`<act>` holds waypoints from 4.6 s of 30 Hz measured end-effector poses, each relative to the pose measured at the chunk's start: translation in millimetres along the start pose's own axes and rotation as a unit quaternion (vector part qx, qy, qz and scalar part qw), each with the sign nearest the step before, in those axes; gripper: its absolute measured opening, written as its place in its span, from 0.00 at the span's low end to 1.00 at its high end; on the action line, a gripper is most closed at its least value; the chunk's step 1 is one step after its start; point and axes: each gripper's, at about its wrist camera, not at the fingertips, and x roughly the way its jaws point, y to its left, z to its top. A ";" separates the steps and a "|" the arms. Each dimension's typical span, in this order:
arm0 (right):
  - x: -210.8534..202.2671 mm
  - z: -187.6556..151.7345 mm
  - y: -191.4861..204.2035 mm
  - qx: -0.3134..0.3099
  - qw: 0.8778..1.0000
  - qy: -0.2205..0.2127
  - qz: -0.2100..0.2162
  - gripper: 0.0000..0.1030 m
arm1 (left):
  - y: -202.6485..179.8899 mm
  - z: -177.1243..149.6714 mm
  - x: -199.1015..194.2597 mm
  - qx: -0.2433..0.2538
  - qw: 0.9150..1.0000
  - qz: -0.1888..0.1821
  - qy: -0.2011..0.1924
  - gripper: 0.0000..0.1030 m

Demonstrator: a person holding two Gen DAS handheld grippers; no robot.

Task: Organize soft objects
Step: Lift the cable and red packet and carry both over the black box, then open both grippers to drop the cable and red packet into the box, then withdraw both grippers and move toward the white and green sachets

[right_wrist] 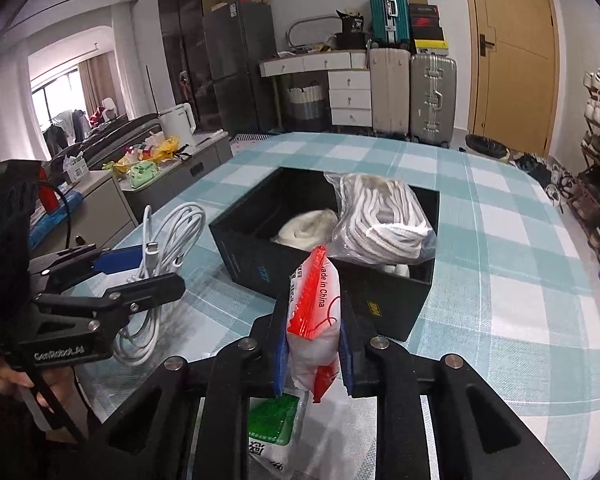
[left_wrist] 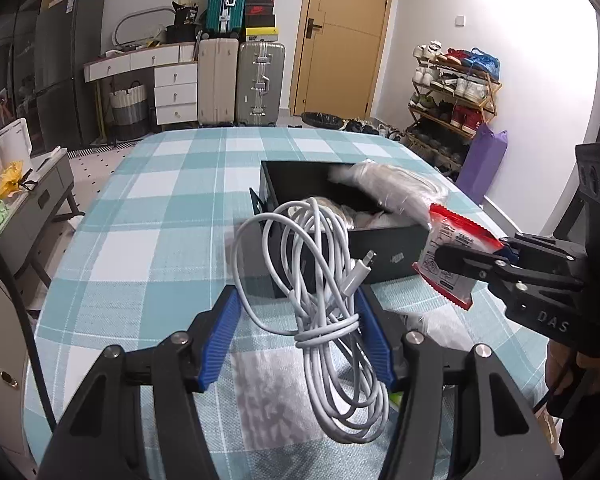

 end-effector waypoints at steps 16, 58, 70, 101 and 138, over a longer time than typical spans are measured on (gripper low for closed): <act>-31.8 16.4 -5.8 0.025 0.998 -0.052 0.030 0.20 | -3.0 31.0 -5.4 0.002 0.999 -0.006 -0.033 0.56; 26.8 61.8 -30.8 0.080 0.994 -0.043 0.055 0.20 | -5.8 94.1 67.5 -0.013 0.999 -0.027 -0.033 0.56; 46.9 64.6 -34.4 0.088 0.995 -0.028 0.049 0.20 | -4.2 91.0 81.6 -0.012 0.999 -0.028 -0.021 0.56; 23.0 64.2 -42.1 0.062 0.997 -0.042 0.016 0.56 | -2.3 82.3 67.8 0.016 1.000 -0.006 -0.017 0.80; -23.0 0.2 -37.1 0.047 0.998 -0.026 -0.028 0.99 | -17.0 11.3 19.9 0.034 0.999 0.016 0.003 1.00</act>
